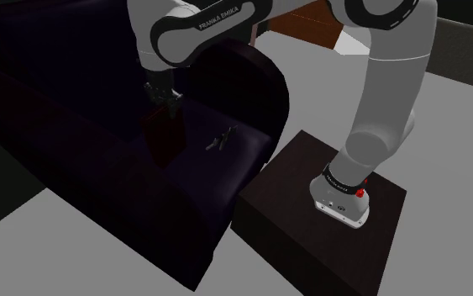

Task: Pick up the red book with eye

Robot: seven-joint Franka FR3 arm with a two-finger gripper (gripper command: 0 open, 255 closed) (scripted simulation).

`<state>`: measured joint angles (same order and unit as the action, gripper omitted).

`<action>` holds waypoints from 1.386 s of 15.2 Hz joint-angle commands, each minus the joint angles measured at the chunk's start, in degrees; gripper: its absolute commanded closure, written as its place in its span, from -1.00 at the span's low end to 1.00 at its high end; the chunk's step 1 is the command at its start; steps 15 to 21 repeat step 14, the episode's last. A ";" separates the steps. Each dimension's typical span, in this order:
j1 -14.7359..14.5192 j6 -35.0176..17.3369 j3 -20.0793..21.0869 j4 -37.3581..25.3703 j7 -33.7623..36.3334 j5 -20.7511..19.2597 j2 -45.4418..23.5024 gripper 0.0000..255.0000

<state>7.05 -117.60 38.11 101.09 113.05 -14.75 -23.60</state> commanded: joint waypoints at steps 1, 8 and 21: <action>0.12 1.22 0.20 -0.93 -0.33 0.39 0.47 1.00; 0.52 5.76 0.98 -3.91 -1.26 1.94 2.44 1.00; 0.61 8.57 1.33 -6.02 -1.71 2.67 3.35 1.00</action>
